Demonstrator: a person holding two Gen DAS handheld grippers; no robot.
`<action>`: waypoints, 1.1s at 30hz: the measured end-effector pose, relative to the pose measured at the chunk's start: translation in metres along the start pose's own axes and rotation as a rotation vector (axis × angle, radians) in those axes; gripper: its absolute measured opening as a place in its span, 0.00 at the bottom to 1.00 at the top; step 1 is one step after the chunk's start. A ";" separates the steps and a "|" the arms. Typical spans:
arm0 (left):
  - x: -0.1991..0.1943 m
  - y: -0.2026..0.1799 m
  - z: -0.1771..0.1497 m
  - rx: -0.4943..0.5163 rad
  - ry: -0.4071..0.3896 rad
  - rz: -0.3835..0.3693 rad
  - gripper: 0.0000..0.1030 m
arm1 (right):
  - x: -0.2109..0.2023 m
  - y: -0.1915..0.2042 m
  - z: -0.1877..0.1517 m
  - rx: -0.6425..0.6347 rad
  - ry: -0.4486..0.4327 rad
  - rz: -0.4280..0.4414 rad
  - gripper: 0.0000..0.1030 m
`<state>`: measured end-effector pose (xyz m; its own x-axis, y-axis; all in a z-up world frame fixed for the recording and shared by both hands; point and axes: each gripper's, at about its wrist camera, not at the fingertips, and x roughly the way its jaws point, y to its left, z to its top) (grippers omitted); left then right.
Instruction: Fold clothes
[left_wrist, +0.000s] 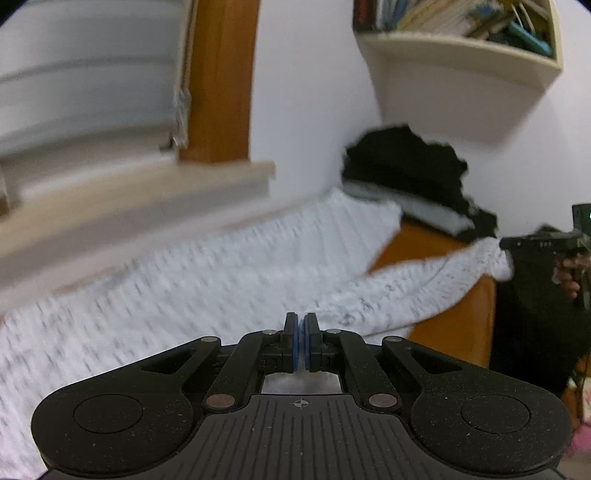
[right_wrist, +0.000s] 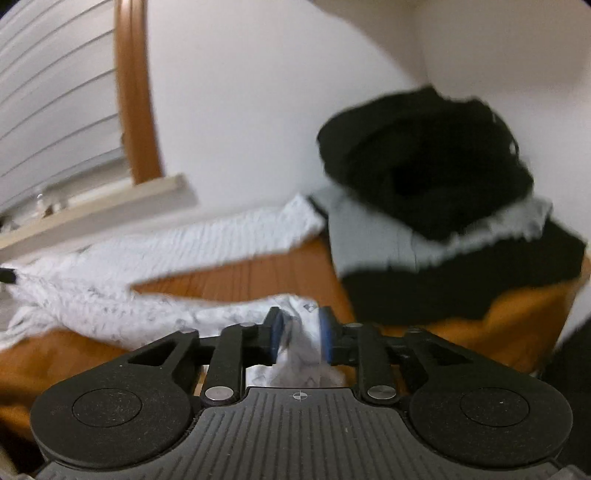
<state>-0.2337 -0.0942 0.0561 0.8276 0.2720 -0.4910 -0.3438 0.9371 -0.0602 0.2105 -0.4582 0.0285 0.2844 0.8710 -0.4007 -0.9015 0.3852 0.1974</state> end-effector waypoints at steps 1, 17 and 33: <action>0.003 -0.001 -0.003 0.002 0.015 -0.004 0.03 | -0.001 -0.002 -0.001 0.016 0.004 -0.006 0.34; 0.022 0.004 -0.018 -0.024 0.047 0.010 0.03 | 0.064 -0.001 0.023 0.117 0.157 0.008 0.49; 0.026 0.004 -0.018 -0.028 0.070 0.018 0.04 | 0.027 0.004 0.027 0.028 -0.016 -0.030 0.08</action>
<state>-0.2220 -0.0872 0.0271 0.7885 0.2718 -0.5517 -0.3715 0.9254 -0.0749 0.2233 -0.4247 0.0430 0.3170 0.8635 -0.3923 -0.8829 0.4197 0.2104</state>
